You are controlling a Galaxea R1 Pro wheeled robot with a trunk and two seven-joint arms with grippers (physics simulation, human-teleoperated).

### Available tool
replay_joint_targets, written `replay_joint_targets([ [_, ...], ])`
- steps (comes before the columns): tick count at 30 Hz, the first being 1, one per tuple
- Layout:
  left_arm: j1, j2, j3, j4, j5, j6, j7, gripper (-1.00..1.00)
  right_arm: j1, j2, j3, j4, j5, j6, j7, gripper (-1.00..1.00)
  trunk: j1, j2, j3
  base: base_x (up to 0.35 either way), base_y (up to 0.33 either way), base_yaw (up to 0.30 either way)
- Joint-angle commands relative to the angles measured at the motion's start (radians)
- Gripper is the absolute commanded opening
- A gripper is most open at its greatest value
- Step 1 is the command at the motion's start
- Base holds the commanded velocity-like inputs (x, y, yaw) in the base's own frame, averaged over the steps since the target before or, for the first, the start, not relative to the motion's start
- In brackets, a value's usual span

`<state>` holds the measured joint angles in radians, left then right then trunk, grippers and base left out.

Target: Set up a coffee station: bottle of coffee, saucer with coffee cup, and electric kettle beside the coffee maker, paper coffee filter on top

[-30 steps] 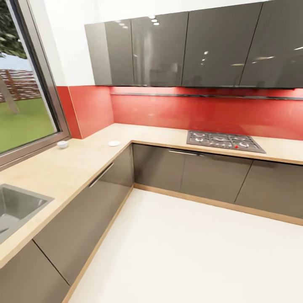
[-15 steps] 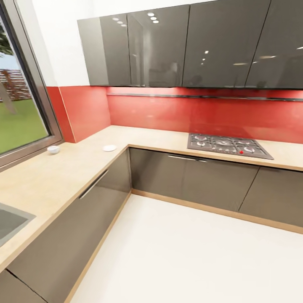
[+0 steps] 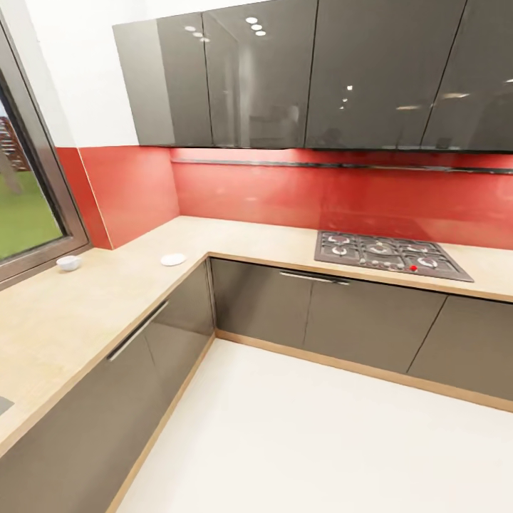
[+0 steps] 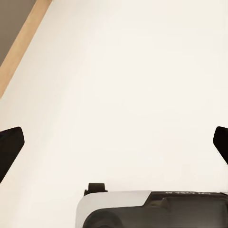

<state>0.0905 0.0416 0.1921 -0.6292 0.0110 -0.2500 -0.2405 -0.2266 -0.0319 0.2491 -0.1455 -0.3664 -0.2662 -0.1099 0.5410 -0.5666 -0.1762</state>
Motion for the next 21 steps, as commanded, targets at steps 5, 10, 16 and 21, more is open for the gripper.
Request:
replay_joint_targets([
  [5, 0.000, 0.000, 0.004, 0.000, 0.001, 0.000, -0.008, 1.00, 0.000, 0.000, 0.009, 0.000, -0.008, -0.002, -0.004, 1.00, 0.001, -0.001, -0.001, 0.309, -0.128, 0.000],
  [10, 0.000, 0.000, 0.004, 0.000, 0.001, 0.001, -0.008, 1.00, 0.000, 0.000, 0.010, 0.000, -0.008, -0.002, -0.004, 1.00, 0.001, -0.001, -0.001, 0.309, -0.128, 0.000],
  [16, 0.000, 0.000, 0.004, 0.000, 0.001, 0.001, -0.008, 1.00, 0.000, 0.003, 0.010, 0.000, -0.009, -0.002, -0.005, 1.00, 0.001, -0.001, -0.001, 0.295, -0.146, 0.044],
  [21, 0.000, 0.000, 0.004, 0.000, 0.001, 0.001, -0.008, 1.00, 0.000, 0.005, 0.009, 0.000, -0.009, -0.002, -0.006, 1.00, 0.001, -0.001, -0.001, 0.285, -0.163, 0.224],
])
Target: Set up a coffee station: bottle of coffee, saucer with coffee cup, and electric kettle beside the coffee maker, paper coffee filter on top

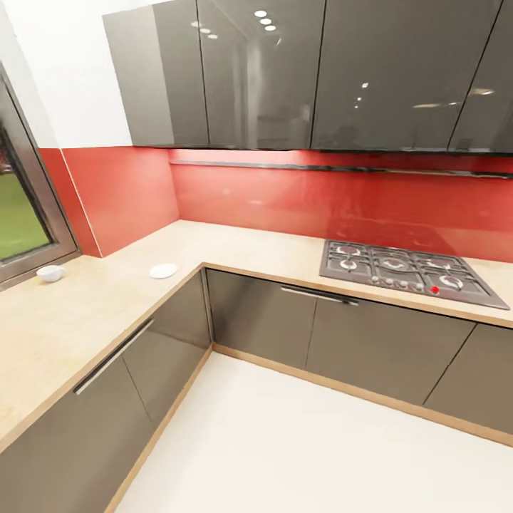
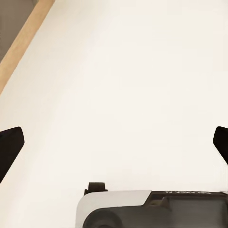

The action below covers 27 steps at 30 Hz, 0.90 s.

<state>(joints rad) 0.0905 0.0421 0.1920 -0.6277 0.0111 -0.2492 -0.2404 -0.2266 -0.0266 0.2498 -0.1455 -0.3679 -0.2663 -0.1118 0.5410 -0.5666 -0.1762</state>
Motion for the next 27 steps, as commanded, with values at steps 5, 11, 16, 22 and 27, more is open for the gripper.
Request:
replay_joint_targets([
  [5, 0.000, -0.001, 0.005, -0.001, 0.001, 0.000, -0.008, 1.00, 0.000, 0.000, 0.009, 0.000, -0.008, -0.002, -0.005, 1.00, 0.001, -0.001, -0.001, 0.282, -0.166, 0.269],
  [11, 0.000, -0.001, 0.005, -0.001, 0.001, 0.000, -0.008, 1.00, 0.000, 0.001, 0.008, 0.000, -0.008, -0.002, -0.005, 1.00, 0.001, -0.001, -0.001, 0.282, -0.166, 0.276],
  [16, 0.000, -0.001, 0.006, -0.001, 0.001, 0.000, -0.008, 1.00, 0.000, 0.000, 0.008, 0.000, -0.008, -0.003, -0.005, 1.00, 0.001, -0.001, -0.001, 0.281, -0.167, 0.278],
  [22, 0.000, -0.001, 0.005, -0.001, 0.001, 0.001, -0.008, 1.00, 0.000, -0.001, 0.008, 0.000, -0.008, -0.004, -0.005, 1.00, 0.001, -0.001, -0.001, 0.249, -0.188, 0.278],
  [27, 0.000, -0.002, 0.006, -0.001, 0.001, 0.001, -0.007, 1.00, 0.000, -0.001, 0.008, 0.000, -0.008, -0.004, -0.005, 1.00, 0.001, -0.001, -0.001, 0.216, -0.212, 0.278],
])
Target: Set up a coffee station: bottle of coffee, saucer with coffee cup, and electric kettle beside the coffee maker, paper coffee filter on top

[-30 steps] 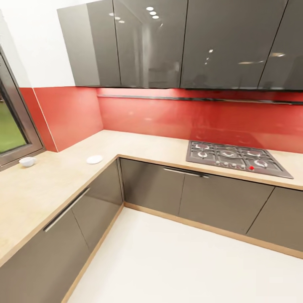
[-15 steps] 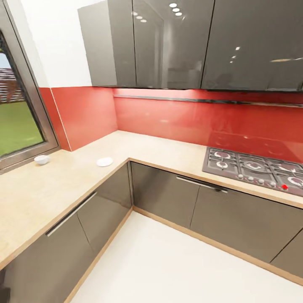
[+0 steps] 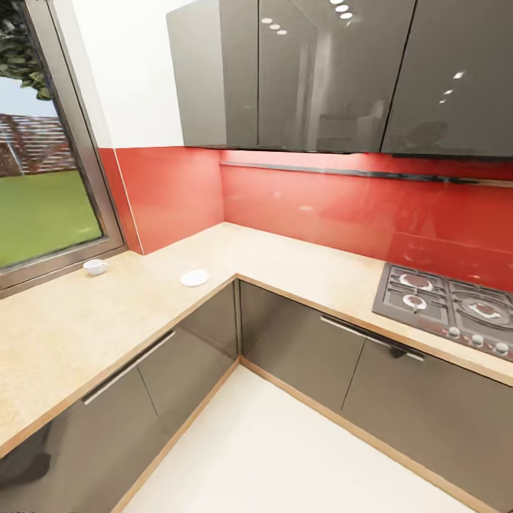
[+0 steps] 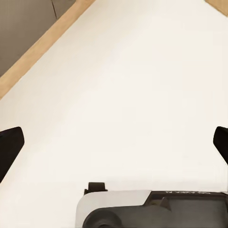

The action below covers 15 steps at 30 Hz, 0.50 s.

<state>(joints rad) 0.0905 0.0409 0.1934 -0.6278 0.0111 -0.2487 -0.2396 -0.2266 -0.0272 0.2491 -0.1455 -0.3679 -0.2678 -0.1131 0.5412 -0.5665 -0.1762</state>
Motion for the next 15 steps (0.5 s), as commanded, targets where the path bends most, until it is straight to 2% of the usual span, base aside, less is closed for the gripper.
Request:
replay_joint_targets([
  [1, 0.000, -0.001, 0.004, -0.001, 0.001, 0.000, -0.008, 1.00, 0.000, 0.000, 0.009, 0.000, -0.008, -0.002, -0.004, 1.00, 0.001, -0.001, -0.001, 0.211, -0.214, 0.278],
  [8, 0.000, -0.001, 0.008, -0.001, 0.001, 0.000, -0.007, 1.00, 0.000, 0.000, 0.009, 0.000, -0.008, -0.002, -0.004, 1.00, 0.001, -0.001, -0.001, 0.161, -0.238, 0.278],
  [15, 0.000, -0.001, 0.012, -0.002, 0.002, 0.000, -0.007, 1.00, 0.000, 0.000, 0.009, 0.000, -0.008, -0.002, -0.004, 1.00, 0.001, -0.001, -0.001, 0.026, -0.270, 0.278],
])
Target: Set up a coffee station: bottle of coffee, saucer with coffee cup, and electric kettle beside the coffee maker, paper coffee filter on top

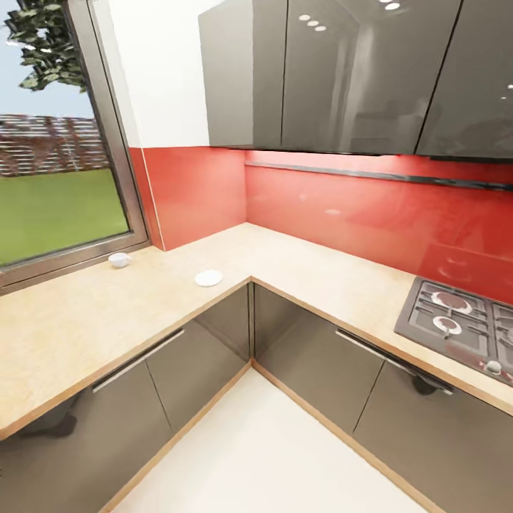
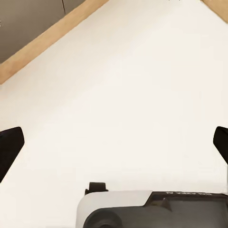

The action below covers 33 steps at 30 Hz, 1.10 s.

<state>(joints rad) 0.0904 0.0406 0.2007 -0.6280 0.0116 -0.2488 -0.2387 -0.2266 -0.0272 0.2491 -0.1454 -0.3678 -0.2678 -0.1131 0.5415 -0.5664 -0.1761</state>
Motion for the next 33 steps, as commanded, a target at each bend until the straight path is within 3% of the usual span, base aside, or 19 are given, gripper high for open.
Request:
replay_joint_targets([
  [1, 0.000, -0.001, 0.005, -0.002, 0.002, 0.000, -0.008, 1.00, 0.000, 0.000, 0.009, 0.000, -0.008, -0.002, -0.003, 1.00, 0.000, -0.001, -0.001, 0.003, -0.275, 0.278],
  [6, 0.000, -0.001, 0.006, -0.002, 0.002, 0.000, -0.008, 1.00, 0.000, 0.001, 0.009, 0.000, -0.008, -0.002, -0.003, 1.00, 0.000, -0.001, -0.001, 0.001, -0.175, 0.278],
  [33, 0.000, -0.001, 0.008, -0.001, 0.002, -0.001, -0.008, 1.00, 0.000, -0.002, 0.006, -0.003, -0.008, 0.000, -0.003, 1.00, 0.000, -0.001, -0.001, 0.000, -0.001, 0.280],
])
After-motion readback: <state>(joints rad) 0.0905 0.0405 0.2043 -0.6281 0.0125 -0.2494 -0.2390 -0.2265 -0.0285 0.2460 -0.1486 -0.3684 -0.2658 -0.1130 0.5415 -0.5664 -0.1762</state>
